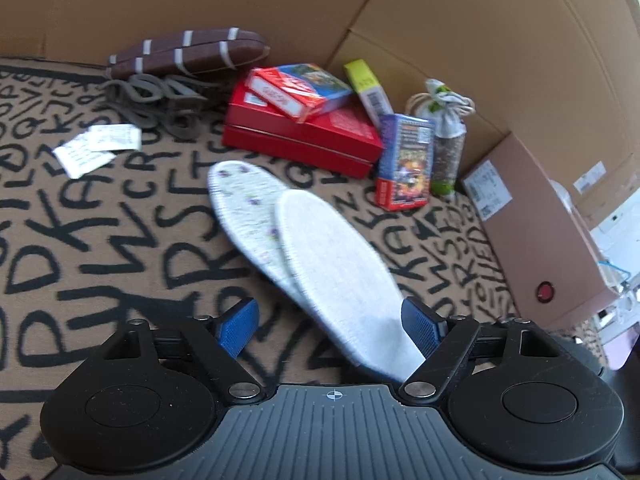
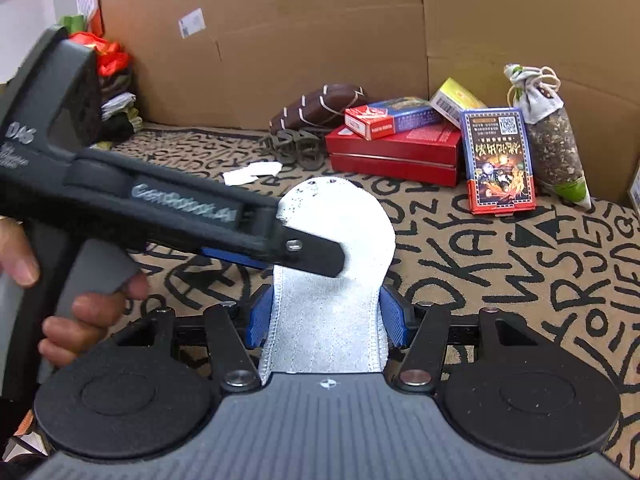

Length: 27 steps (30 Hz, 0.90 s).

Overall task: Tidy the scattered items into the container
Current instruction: 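Close both grippers on the edge of the stacked white insoles, then lift the insoles with both grippers and carry them over the shoe box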

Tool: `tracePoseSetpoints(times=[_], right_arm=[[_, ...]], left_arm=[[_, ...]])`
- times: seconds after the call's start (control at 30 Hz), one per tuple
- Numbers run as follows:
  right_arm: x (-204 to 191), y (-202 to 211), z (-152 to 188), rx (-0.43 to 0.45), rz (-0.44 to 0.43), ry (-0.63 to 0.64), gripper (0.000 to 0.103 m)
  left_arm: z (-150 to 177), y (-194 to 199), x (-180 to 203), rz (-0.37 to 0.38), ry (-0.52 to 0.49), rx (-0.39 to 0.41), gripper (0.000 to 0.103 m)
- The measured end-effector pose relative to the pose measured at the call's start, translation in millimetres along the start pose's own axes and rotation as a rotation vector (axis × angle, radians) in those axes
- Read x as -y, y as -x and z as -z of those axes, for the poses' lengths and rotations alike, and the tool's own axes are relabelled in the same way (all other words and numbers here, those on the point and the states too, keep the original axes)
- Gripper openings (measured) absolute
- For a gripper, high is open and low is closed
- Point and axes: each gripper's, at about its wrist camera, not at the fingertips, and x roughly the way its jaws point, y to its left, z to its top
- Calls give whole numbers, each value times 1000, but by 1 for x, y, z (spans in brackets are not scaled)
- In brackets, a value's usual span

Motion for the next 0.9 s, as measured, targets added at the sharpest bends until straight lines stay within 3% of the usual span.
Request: tracePoseSetpoints(times=[0.23, 0.33, 0.37, 0.43, 0.6, 0.9], right_arm=[[-1, 9, 1, 18, 8, 6, 62], [1, 13, 2, 24, 25, 0, 62], [2, 14, 2, 26, 27, -4, 62], [4, 16, 3, 32, 33, -13, 62], [11, 26, 8, 50, 43, -33, 60], [21, 60, 9, 132, 68, -52, 60]], left_arm=[[-3, -13, 18, 3, -26, -9, 81], [-6, -16, 22, 6, -32, -14, 70], [-6, -16, 24, 6, -36, -15, 59], [-7, -16, 28, 3, -51, -13, 55], [-8, -13, 40, -1, -76, 3, 27], [-10, 2, 80, 41, -149, 60, 16]])
